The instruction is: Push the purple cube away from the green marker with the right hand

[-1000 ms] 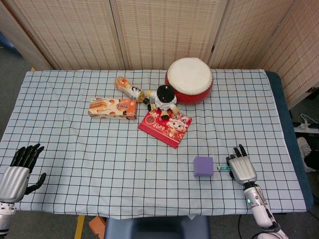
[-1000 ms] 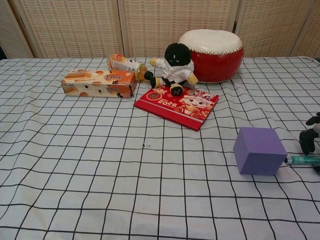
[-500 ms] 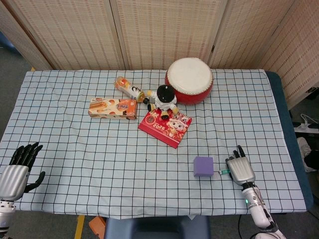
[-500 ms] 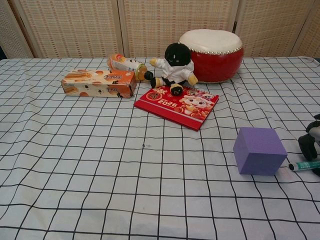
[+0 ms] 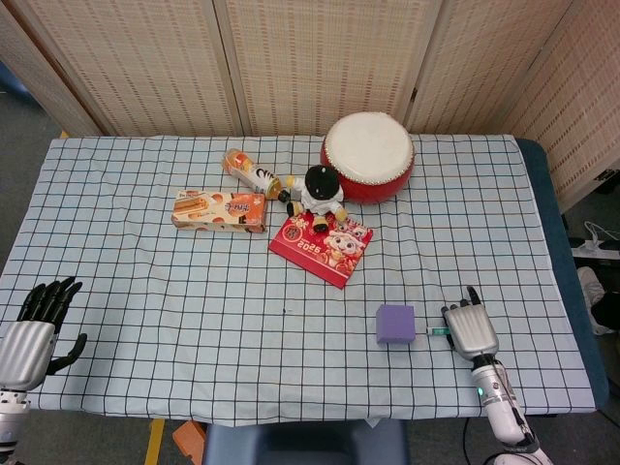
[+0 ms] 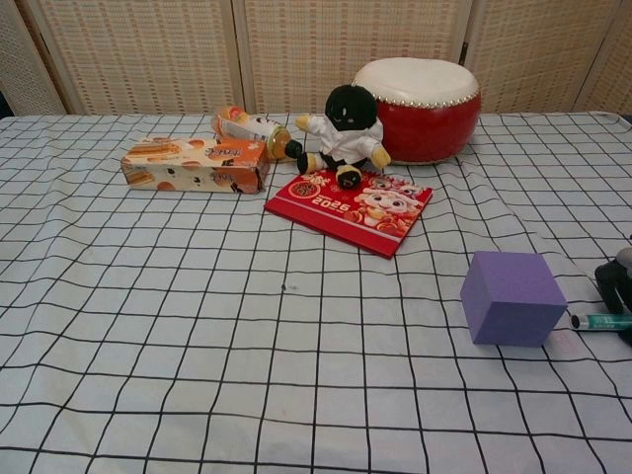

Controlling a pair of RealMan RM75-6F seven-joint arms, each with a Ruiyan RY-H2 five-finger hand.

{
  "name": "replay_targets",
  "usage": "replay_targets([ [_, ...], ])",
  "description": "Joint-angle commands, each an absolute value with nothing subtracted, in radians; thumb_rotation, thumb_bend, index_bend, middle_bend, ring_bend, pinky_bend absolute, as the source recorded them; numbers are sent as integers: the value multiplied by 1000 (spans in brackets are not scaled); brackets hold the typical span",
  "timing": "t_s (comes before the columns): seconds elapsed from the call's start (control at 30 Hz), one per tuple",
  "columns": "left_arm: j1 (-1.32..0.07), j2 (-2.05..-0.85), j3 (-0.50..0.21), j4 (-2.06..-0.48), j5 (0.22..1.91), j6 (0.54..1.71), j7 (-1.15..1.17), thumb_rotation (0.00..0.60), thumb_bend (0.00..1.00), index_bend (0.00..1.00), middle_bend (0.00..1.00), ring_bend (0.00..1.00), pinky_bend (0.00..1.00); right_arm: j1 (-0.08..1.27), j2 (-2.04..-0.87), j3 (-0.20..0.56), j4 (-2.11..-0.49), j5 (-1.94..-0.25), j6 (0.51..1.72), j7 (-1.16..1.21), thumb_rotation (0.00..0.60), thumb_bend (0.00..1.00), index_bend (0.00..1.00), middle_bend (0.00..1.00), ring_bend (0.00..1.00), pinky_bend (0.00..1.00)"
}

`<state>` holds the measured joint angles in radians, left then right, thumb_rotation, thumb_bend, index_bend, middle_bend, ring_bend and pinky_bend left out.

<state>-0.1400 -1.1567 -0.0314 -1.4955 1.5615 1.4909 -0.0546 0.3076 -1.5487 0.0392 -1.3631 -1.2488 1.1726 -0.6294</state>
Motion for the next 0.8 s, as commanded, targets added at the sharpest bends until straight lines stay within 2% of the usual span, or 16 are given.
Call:
replay_targets([
  [0.03,-139,-1157,-31,-1496,1564,1494,-54,600,414,0,0,0,17,299,-1528,45,-1386,-1281,1211,-594,600,417,920,759,444,176],
  [0.4,-141,-1156,-27,-1497,1572,1493,-58,600,413,0,0,0,17,303,-1408,50,-1586,-1297,1246,-668,600,425,928,764,452,184],
  [0.8,-139,-1149,-24,-1493,1578,1499,-80,600,415,0,0,0,17,363,-1460,69,-1582,-1173,1167,-803,600,425,928,764,475,188],
])
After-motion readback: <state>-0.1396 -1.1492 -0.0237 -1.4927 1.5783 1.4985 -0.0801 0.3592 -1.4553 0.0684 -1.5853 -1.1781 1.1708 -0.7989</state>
